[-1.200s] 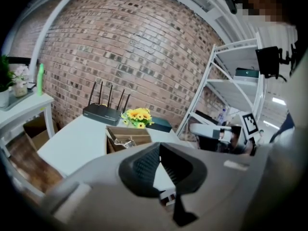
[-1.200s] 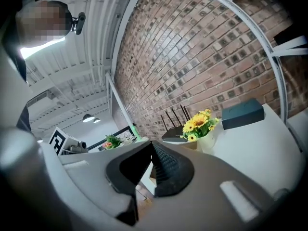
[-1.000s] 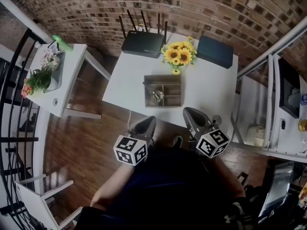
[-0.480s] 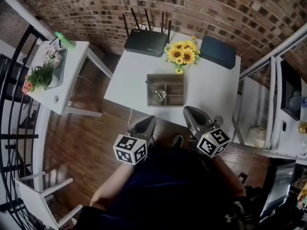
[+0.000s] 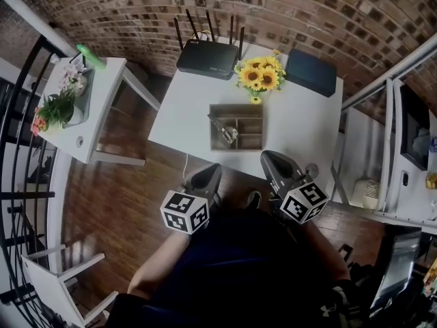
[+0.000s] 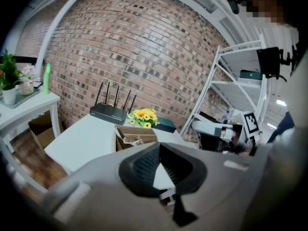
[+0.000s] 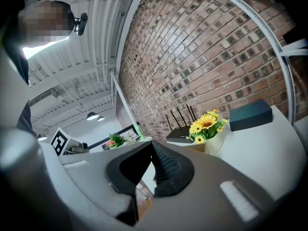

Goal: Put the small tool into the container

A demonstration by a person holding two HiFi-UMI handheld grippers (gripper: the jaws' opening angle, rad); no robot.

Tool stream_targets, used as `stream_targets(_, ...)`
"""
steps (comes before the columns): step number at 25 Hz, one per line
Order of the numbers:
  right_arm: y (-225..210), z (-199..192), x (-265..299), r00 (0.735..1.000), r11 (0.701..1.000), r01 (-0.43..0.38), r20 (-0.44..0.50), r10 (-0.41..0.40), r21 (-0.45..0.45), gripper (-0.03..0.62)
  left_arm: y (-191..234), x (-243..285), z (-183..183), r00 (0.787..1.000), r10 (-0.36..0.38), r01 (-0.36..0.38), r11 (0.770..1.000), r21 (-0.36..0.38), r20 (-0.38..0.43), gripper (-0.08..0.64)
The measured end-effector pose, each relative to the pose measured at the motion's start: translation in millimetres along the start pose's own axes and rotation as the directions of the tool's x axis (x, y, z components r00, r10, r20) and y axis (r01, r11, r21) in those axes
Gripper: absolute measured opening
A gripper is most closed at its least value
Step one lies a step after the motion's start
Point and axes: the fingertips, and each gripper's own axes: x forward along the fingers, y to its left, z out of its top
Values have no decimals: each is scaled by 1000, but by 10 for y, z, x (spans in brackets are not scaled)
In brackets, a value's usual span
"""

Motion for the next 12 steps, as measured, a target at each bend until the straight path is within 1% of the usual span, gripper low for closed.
stream_targets(12, 21, -71, 36, 1000, 1000, 5, -17, -5, 3, 11, 67, -23, -28, 1000, 3, -3, 1000, -16, -5, 3)
